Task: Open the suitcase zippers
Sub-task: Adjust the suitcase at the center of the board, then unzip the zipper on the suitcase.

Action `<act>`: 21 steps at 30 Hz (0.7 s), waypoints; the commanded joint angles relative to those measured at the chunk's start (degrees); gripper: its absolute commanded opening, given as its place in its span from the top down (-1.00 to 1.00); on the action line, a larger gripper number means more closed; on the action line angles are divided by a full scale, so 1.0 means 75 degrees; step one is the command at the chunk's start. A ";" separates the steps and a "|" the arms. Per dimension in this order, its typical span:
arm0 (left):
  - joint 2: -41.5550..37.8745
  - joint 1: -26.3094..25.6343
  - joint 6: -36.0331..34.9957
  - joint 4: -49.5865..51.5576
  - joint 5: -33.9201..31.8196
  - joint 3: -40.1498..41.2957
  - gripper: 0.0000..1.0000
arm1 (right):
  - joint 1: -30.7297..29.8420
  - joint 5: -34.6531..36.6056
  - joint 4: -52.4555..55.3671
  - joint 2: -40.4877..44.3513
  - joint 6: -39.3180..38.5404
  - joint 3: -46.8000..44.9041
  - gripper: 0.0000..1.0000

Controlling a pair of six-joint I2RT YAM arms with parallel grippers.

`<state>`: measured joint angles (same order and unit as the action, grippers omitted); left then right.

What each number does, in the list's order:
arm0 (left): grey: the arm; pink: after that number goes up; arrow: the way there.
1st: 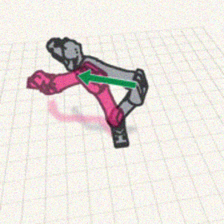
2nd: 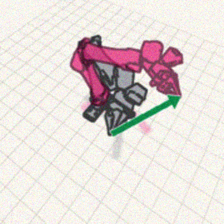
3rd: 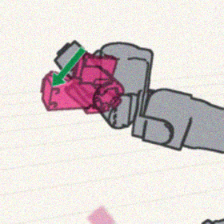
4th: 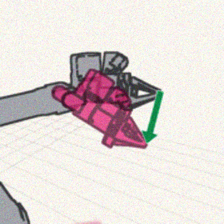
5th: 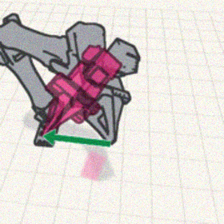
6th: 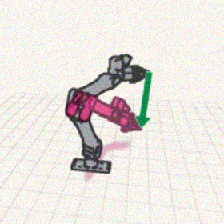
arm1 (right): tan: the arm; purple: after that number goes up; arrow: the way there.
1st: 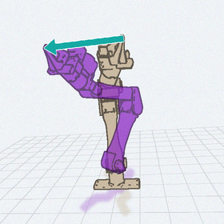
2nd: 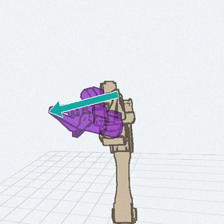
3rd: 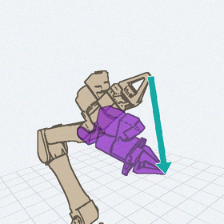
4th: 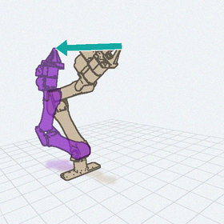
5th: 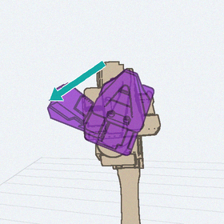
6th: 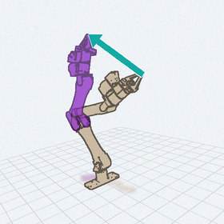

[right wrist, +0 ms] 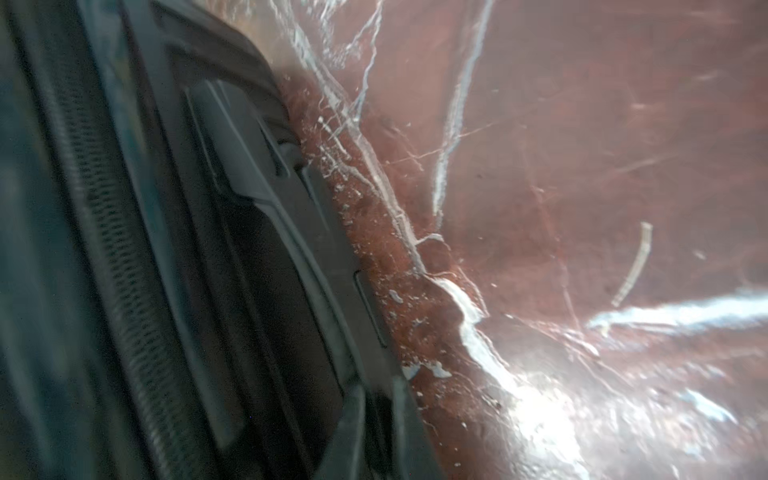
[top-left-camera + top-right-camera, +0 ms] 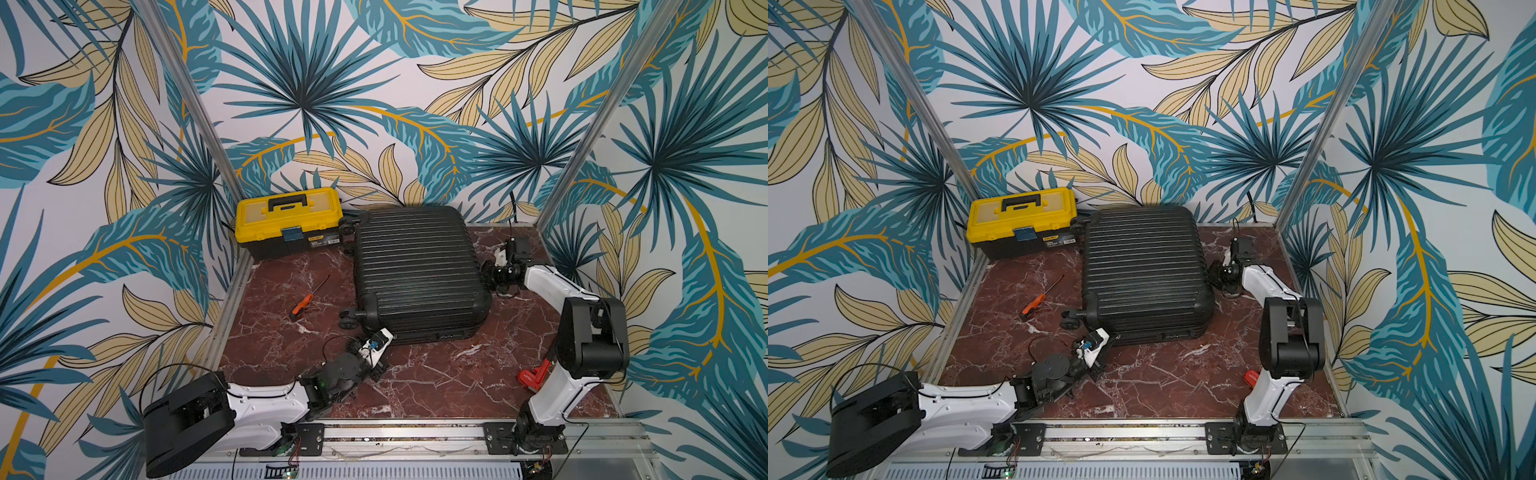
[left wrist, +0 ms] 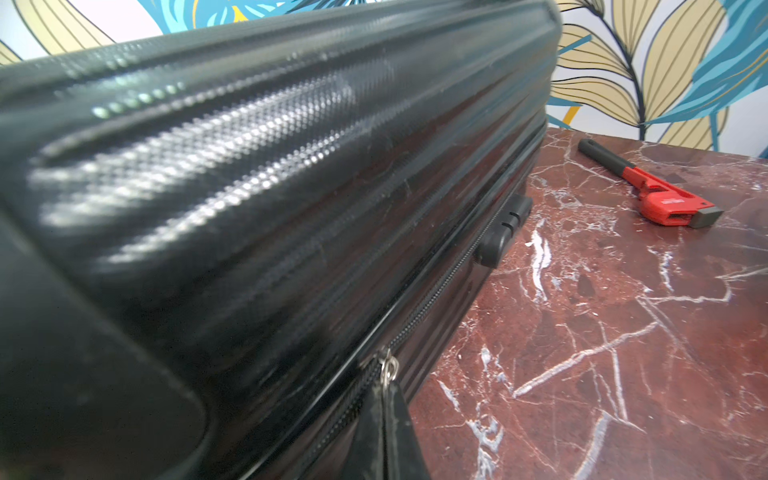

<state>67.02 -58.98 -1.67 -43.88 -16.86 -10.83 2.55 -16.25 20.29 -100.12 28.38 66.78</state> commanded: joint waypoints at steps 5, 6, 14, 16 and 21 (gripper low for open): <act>0.0721 0.0837 0.0213 -0.0072 -0.0007 -0.0956 1.00 | -0.0167 0.0796 0.0247 0.1335 0.1141 -0.2262 1.00; 0.0888 0.0945 0.0218 -0.0079 0.0045 -0.1120 1.00 | -0.0177 0.0652 0.0060 0.1650 0.1341 -0.2611 1.00; 0.1622 0.1273 0.0362 -0.0094 0.1161 -0.1829 1.00 | -0.0298 0.0151 -0.1777 0.4576 0.3983 -0.5222 1.00; 0.1532 0.1232 0.0495 -0.0097 0.1512 -0.1729 1.00 | -0.0316 0.0243 -0.1845 0.5078 0.4486 -0.5477 1.00; 0.1097 0.0659 0.0387 -0.0082 0.1736 -0.1365 1.00 | -0.0506 0.0626 -0.1792 0.5545 0.5162 -0.5587 1.00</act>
<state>77.91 -50.85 0.93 -42.30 -10.31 -22.00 0.89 -9.32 4.60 -59.53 60.38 26.79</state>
